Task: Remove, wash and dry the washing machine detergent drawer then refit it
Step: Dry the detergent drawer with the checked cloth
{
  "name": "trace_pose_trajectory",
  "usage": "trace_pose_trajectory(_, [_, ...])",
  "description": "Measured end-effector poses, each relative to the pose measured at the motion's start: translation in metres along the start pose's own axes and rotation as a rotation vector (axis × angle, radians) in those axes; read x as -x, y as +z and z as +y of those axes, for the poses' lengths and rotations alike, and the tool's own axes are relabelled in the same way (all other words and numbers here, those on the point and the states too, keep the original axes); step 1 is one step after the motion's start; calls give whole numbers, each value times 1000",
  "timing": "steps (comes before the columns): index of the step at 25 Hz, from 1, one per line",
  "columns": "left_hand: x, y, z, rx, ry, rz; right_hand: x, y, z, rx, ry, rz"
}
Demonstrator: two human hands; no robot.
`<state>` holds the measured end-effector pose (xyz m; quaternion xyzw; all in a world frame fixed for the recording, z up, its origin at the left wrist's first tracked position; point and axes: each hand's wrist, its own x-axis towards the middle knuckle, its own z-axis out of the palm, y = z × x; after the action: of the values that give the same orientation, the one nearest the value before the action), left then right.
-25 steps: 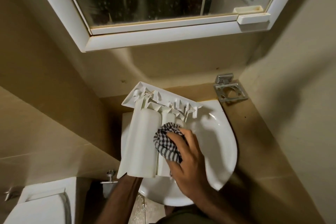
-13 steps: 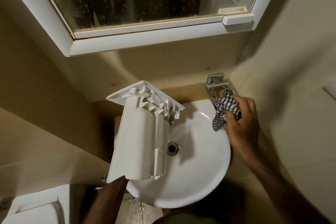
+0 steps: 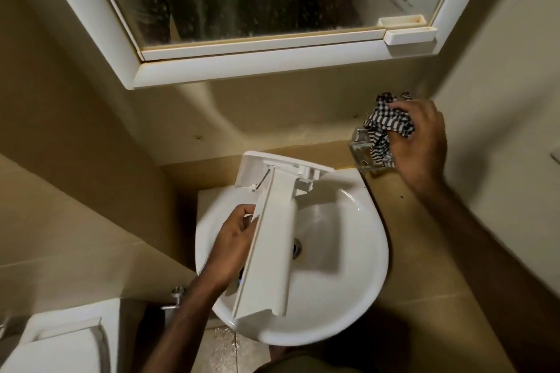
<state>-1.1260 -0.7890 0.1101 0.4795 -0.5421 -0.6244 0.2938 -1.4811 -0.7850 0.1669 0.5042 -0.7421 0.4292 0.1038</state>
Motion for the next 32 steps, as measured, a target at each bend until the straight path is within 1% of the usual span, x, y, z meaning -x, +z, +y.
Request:
trace_pose_trajectory(2, [0,0,2,-162,38,7,6,18,13,217,-94,-48])
trace_pose_trajectory(3, [-1,1,1,-236,56,24,10,27,20,271,-138,-99])
trace_pose_trajectory(6, [-3,0,2,-522,103,60,29,50,44,321,-214,-324])
trace_pose_trajectory(8, [-3,-1,5,-711,176,87,37,57,52,312,-163,-413])
trace_pose_trajectory(10, [-4,-1,7,-826,248,113,29,54,48,253,-42,-484])
trace_pose_trajectory(12, [-5,1,5,-874,315,117,21,41,38,240,52,-557])
trace_pose_trajectory(13, [-7,2,1,-893,348,119,21,34,30,231,66,-535])
trace_pose_trajectory(14, [-8,3,-1,-902,373,116,25,25,18,180,71,-463])
trace_pose_trajectory(15, [-9,4,-4,-917,401,117,34,18,1,88,93,-378])
trace_pose_trajectory(16, [-10,6,-5,-928,425,122,50,11,-18,-48,166,-359])
trace_pose_trajectory(17, [-11,7,-6,-944,442,124,69,6,-39,-221,287,-427])
trace_pose_trajectory(18, [-11,9,-8,-959,452,120,88,1,-59,-369,413,-562])
trace_pose_trajectory(19, [-12,10,-9,-980,465,115,105,-3,-75,-445,492,-696])
trace_pose_trajectory(20, [-12,11,-11,-1004,483,122,119,-5,-86,-445,514,-789])
trace_pose_trajectory(22, [-12,13,-14,-1060,527,140,135,-5,-92,-318,512,-847])
trace_pose_trajectory(23, [-12,14,-15,-1090,554,144,138,-2,-92,-292,549,-871])
trace_pose_trajectory(26, [-11,13,-18,-1132,596,108,142,2,-90,-445,781,-949])
trace_pose_trajectory(27, [-11,12,-18,-1110,586,88,144,3,-89,-462,808,-947])
trace_pose_trajectory(30, [-9,11,-18,-977,542,38,149,6,-87,-463,804,-886])
trace_pose_trajectory(32, [-6,11,-18,-926,521,51,153,9,-86,-472,812,-868])
